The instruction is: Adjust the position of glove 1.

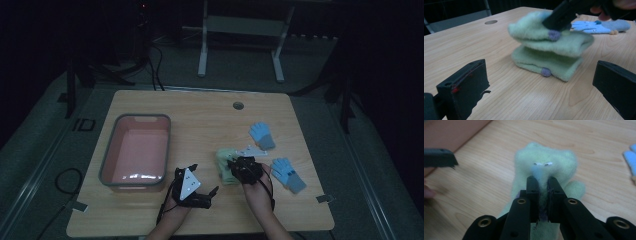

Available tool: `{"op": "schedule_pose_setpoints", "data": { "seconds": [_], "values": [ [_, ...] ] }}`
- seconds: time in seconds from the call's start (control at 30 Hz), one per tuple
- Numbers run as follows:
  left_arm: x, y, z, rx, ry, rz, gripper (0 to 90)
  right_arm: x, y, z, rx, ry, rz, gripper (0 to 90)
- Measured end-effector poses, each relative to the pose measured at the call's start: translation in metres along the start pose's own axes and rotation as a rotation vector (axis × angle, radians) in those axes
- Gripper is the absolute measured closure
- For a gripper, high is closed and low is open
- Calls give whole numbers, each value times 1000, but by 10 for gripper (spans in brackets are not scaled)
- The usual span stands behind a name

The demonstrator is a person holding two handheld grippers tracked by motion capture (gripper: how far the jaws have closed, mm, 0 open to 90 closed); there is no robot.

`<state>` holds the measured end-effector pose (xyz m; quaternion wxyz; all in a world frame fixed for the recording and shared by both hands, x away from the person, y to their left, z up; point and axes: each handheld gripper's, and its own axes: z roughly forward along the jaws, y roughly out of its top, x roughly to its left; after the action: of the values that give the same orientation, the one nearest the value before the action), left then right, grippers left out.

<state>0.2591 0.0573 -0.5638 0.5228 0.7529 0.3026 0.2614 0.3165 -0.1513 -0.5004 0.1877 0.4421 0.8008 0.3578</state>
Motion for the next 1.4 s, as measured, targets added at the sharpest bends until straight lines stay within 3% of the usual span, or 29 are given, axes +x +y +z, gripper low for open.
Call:
{"op": "schedule_pose_setpoints", "data": {
  "seconds": [0.23,0.37,0.5,0.53,0.63,0.67,0.73,0.77,0.87,0.97,1.03,1.1,1.13,1.17,1.27,1.33,1.37,1.4],
  "values": [
    [-1,0,0,3,4,11,4,-3,-9,17,51,1,17,805],
    [-2,0,0,4,4,10,4,-1,-15,25,71,-12,-10,792],
    [-2,1,1,14,4,23,4,-7,-19,28,75,7,8,765],
    [-3,1,2,21,10,37,4,-8,-18,27,78,21,5,707],
    [-4,1,3,32,17,49,4,-10,-16,23,69,39,12,658],
    [-3,1,2,33,28,36,4,-12,-14,19,67,51,-2,591],
    [0,1,1,30,29,1,4,-14,-13,17,61,60,0,570],
    [3,1,1,54,38,-14,4,-18,-10,12,44,78,3,477],
    [4,1,3,84,47,-1,5,-20,-8,9,31,97,-2,401],
    [2,3,4,124,66,22,4,-29,-4,4,0,143,-8,225],
    [1,6,2,110,60,21,5,-30,-4,3,-19,144,-15,187],
    [1,10,1,107,24,10,4,-34,-3,2,-22,152,-27,160],
    [1,13,0,102,-74,-5,4,-36,-2,1,-36,168,-28,153],
    [-1,15,-1,102,-98,8,4,-37,-1,2,-38,176,-70,144],
    [-6,18,-2,104,-115,38,4,-40,1,3,-57,175,-134,133],
    [-6,19,-2,104,-140,37,4,-42,2,2,-62,182,-133,133],
    [-5,20,-1,102,-181,30,4,-44,4,2,-56,202,-126,129],
    [-5,21,1,111,-177,35,4,-48,7,1,-53,202,-122,124]
  ]
}}
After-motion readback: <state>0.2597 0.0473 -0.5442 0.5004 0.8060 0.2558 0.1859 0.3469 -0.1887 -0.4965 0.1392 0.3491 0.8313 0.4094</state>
